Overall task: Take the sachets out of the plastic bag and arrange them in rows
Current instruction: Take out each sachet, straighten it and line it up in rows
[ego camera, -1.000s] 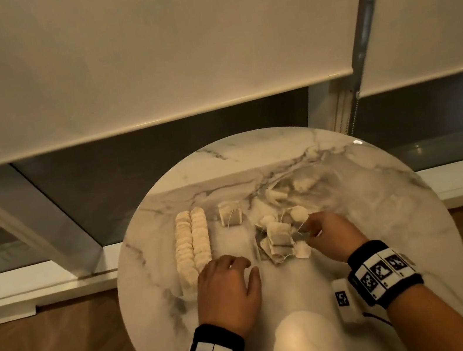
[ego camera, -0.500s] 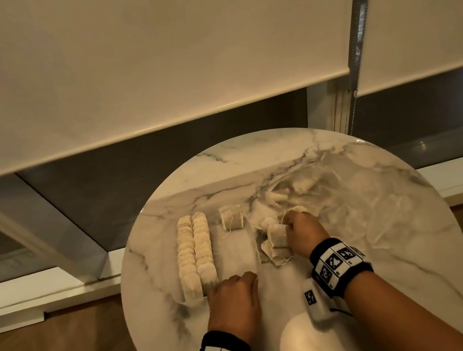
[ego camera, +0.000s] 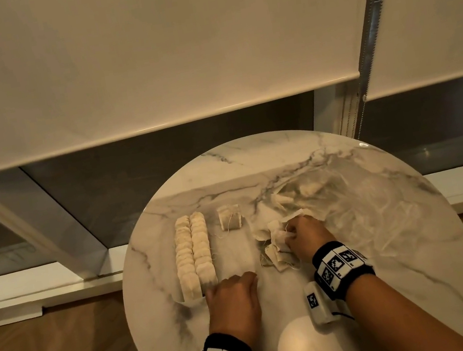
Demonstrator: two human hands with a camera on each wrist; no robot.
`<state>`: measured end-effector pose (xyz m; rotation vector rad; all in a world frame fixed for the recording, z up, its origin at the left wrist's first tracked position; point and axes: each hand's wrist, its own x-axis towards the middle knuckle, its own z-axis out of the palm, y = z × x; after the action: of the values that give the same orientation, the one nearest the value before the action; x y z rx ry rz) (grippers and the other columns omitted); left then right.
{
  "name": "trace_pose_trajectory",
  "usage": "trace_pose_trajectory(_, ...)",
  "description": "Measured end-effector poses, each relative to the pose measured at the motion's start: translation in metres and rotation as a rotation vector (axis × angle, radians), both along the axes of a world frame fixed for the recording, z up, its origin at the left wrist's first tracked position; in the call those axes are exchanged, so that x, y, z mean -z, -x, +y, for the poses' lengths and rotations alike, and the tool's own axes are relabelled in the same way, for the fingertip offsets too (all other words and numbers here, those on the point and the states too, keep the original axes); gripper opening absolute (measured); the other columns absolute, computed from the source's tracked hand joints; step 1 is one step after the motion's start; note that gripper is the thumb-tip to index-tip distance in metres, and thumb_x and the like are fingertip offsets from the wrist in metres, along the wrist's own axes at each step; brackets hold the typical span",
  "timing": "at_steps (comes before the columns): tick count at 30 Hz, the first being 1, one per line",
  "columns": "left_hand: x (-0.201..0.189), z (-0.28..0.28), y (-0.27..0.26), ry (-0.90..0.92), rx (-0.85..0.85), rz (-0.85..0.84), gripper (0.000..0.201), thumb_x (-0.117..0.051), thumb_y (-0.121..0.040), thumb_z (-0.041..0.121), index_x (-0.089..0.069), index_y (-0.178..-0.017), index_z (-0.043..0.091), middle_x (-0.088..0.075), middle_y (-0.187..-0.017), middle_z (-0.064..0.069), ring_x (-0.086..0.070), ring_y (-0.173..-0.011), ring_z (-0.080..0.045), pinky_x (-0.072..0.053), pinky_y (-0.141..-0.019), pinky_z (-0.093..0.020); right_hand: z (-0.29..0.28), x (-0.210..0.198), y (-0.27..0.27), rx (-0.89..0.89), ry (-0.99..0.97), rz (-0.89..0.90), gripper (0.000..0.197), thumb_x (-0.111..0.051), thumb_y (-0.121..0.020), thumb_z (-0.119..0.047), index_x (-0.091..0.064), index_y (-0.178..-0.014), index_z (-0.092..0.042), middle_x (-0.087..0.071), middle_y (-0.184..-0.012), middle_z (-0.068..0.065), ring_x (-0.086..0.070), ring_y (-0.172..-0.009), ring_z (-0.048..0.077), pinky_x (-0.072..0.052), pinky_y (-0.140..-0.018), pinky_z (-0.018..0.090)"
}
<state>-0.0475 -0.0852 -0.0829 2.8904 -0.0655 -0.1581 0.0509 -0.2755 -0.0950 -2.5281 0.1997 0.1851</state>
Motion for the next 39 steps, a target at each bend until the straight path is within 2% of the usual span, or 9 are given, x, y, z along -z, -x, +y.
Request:
trace_pose_trajectory(6,-0.002,0.002,0.002,-0.015,0.000,-0.018,0.034,-0.028,-0.105,0.043,-0.057,-0.120,0.036,-0.065,-0.109,0.011,-0.057,-0.107,-0.011,-0.030,-0.095,-0.033,-0.007,-0.010,0.004,-0.039,-0.065,-0.012,0.012,-0.065,-0.086,-0.023,-0.065,-0.077,-0.031,-0.069,-0.087,-0.004,-0.063,-0.084,0.017,-0.051,-0.072,0.028)
trace_pose_trajectory(10,-0.002,0.004,0.004,-0.017,0.000,-0.031,0.034,-0.029,-0.104,0.043,-0.058,-0.120,0.037,-0.066,-0.108,0.012,-0.058,-0.106,-0.010,-0.031,-0.093,-0.032,-0.007,-0.036,-0.001,-0.126,-0.155,-0.093,0.012,-0.070,-0.089,-0.020,-0.066,-0.078,-0.024,-0.066,-0.077,-0.004,-0.062,-0.074,0.015,-0.040,-0.057,0.019)
trace_pose_trajectory(16,-0.001,0.012,0.006,-0.020,-0.008,-0.053,0.039,-0.029,-0.099,0.049,-0.064,-0.110,0.035,-0.069,-0.102,0.012,-0.061,-0.098,-0.009,-0.037,-0.089,-0.033,0.021,-0.084,-0.017,-0.222,-0.388,-0.170,0.010,-0.067,-0.094,-0.014,-0.066,-0.084,-0.015,-0.069,-0.069,0.000,-0.063,-0.060,0.011,-0.055,-0.059,0.032)
trace_pose_trajectory(19,0.000,0.016,0.007,-0.016,0.011,-0.052,0.043,-0.028,-0.097,0.051,-0.065,-0.111,0.034,-0.070,-0.103,0.011,-0.061,-0.098,-0.010,-0.039,-0.089,-0.033,0.046,-0.099,-0.029,-0.291,-0.420,-0.077,0.006,-0.065,-0.096,-0.013,-0.066,-0.099,-0.008,-0.073,-0.080,0.009,-0.067,-0.065,0.013,-0.056,-0.057,0.023)
trace_pose_trajectory(23,0.001,0.019,0.009,-0.037,0.031,-0.046,0.044,-0.026,-0.096,0.052,-0.063,-0.112,0.033,-0.070,-0.104,0.008,-0.061,-0.099,-0.013,-0.036,-0.089,-0.035,0.085,-0.096,-0.053,-0.449,-0.219,0.087,0.006,-0.064,-0.096,-0.016,-0.065,-0.101,-0.014,-0.075,-0.087,0.012,-0.073,-0.076,0.021,-0.060,-0.062,0.027)
trace_pose_trajectory(26,0.001,0.019,0.010,-0.029,0.033,-0.038,0.045,-0.025,-0.097,0.052,-0.062,-0.113,0.032,-0.069,-0.103,0.005,-0.061,-0.100,-0.016,-0.034,-0.094,-0.038,0.105,-0.079,-0.073,-0.544,0.009,0.199,0.009,-0.068,-0.093,-0.018,-0.065,-0.102,-0.018,-0.073,-0.082,0.007,-0.070,-0.069,0.018,-0.056,-0.055,0.026)
trace_pose_trajectory(29,0.001,0.019,0.010,-0.015,0.035,-0.018,0.045,-0.025,-0.098,0.050,-0.062,-0.115,0.033,-0.069,-0.104,0.005,-0.060,-0.101,-0.017,-0.032,-0.098,-0.041,0.117,-0.069,-0.087,-0.575,0.228,0.159,0.013,-0.072,-0.088,-0.020,-0.072,-0.101,-0.017,-0.071,-0.084,0.003,-0.066,-0.072,0.017,-0.050,-0.061,0.022)
trace_pose_trajectory(34,0.005,0.020,0.009,0.031,0.035,-0.022,0.041,-0.030,-0.097,0.049,-0.064,-0.110,0.031,-0.070,-0.100,0.003,-0.061,-0.097,-0.021,-0.034,-0.098,-0.047,0.131,-0.063,-0.101,-0.570,0.449,0.051,0.018,-0.071,-0.087,-0.018,-0.076,-0.103,-0.013,-0.073,-0.102,0.008,-0.069,-0.091,0.026,-0.057,-0.080,0.032)
trace_pose_trajectory(39,0.005,0.021,0.010,0.034,0.038,-0.016,0.042,-0.029,-0.097,0.048,-0.064,-0.114,0.031,-0.069,-0.104,0.002,-0.059,-0.101,-0.021,-0.032,-0.097,-0.045,0.134,-0.058,-0.107,-0.563,0.569,0.006,0.023,-0.067,-0.087,-0.015,-0.068,-0.110,-0.014,-0.070,-0.104,0.009,-0.069,-0.089,0.028,-0.060,-0.081,0.038)
